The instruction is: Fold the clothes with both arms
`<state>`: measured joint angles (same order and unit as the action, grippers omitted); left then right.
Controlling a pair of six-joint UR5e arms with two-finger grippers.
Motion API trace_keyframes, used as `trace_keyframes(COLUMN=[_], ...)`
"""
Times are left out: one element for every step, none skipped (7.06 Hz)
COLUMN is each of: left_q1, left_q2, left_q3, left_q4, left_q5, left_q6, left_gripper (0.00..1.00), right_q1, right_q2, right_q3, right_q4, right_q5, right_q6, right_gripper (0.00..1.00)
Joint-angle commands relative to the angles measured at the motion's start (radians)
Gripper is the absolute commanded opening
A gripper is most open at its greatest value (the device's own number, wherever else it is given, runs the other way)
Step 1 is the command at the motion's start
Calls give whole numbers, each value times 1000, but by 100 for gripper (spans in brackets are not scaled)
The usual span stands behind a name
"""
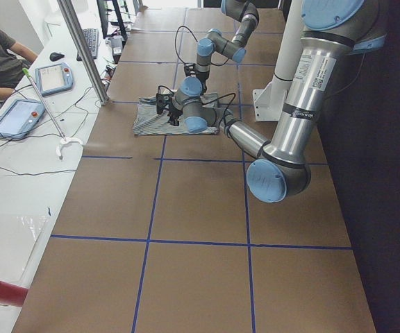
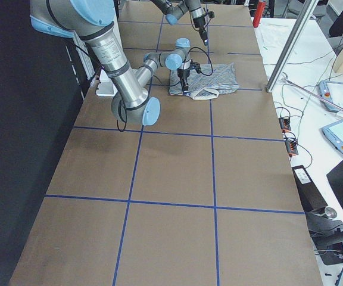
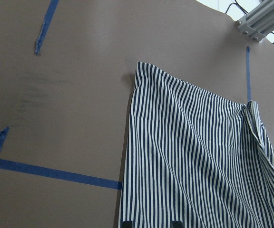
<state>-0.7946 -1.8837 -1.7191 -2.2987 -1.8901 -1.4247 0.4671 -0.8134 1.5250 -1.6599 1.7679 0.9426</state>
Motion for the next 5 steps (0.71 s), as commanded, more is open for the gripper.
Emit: trace_keyframes(left_q1=[0, 0, -2, 0, -2], left_q2=[0, 0, 2, 30, 49], left_q3=[-1, -2, -5, -32, -52], left_q4=[1, 1, -1, 1, 1], left_q5=[0, 0, 0, -1, -1], left_q6=[0, 0, 0, 0, 0], left_gripper=[39, 39, 39, 39, 39], right_q1=[34, 74, 108, 131, 140], right_q2=[7, 35, 150, 248, 252], right_q3=[-5, -35, -172, -321, -404], right_q4=[2, 9, 11, 69, 156], right_q5=[7, 4, 4, 4, 1], right_q6=[1, -13, -7, -1, -4], right_gripper=[100, 100, 100, 100, 100])
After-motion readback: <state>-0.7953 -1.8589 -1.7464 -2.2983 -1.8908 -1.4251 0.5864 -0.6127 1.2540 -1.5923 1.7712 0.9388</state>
